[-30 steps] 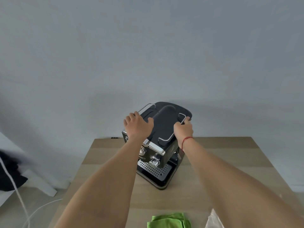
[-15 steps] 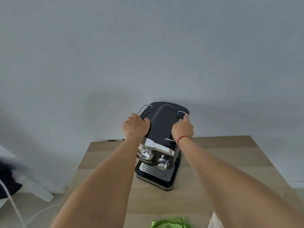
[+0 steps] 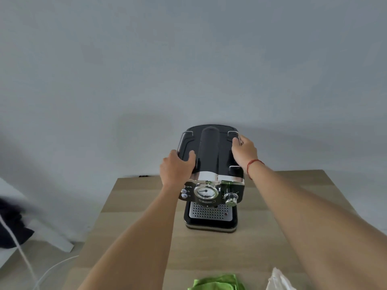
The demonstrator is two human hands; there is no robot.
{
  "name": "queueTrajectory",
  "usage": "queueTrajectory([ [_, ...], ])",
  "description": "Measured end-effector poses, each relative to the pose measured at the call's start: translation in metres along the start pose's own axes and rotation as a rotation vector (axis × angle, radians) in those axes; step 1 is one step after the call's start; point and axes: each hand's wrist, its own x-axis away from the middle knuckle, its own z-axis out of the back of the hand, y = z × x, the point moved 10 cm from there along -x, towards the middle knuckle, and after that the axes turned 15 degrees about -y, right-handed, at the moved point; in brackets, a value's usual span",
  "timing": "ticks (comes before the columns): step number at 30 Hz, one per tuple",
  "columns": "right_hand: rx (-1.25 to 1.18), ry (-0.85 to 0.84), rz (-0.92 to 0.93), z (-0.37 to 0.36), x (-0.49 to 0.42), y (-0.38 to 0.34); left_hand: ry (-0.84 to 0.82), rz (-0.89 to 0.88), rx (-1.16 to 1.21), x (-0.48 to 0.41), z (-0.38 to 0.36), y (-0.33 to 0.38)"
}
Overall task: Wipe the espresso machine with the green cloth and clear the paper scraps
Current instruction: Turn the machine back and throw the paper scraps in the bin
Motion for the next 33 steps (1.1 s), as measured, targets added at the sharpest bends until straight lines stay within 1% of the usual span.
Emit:
queueTrajectory([
  [2,-0.017,0.04,-0.01,-0.007,0.013,0.005,-0.017,0.017,0.189,0.001,-0.003,-0.01],
  [3,-0.017,0.07,-0.037,-0.009,0.021,0.009,-0.03,0.024,0.248,0.001,-0.005,-0.012],
  [6,-0.012,0.185,-0.032,-0.001,0.031,0.014,-0.072,0.07,0.329,0.001,-0.011,-0.014],
  [8,0.025,0.214,-0.043,0.007,0.029,0.012,-0.072,0.086,0.358,0.004,-0.014,-0.013],
  [11,0.061,0.194,-0.023,0.017,0.022,0.007,-0.063,0.081,0.372,0.014,-0.019,-0.003],
  [15,0.083,0.146,0.025,0.036,0.017,0.008,0.016,0.086,0.353,0.03,-0.028,0.009],
  [19,-0.043,0.074,0.069,0.032,0.02,0.012,0.042,0.092,0.369,0.031,-0.03,0.005],
  [21,-0.053,0.01,0.091,0.023,0.023,0.016,0.032,0.091,0.353,0.03,-0.03,0.005],
  [23,-0.062,-0.021,0.088,0.016,0.025,0.025,0.033,0.086,0.361,0.028,-0.026,0.005],
  [26,-0.12,0.023,0.085,0.015,0.031,0.031,0.021,0.07,0.358,0.026,-0.021,0.007],
  [30,-0.025,0.119,0.106,0.028,0.032,0.024,0.019,0.048,0.339,0.025,-0.023,0.008],
  [33,-0.001,0.141,0.122,0.033,0.032,0.02,0.022,0.042,0.353,0.022,-0.025,0.009],
])
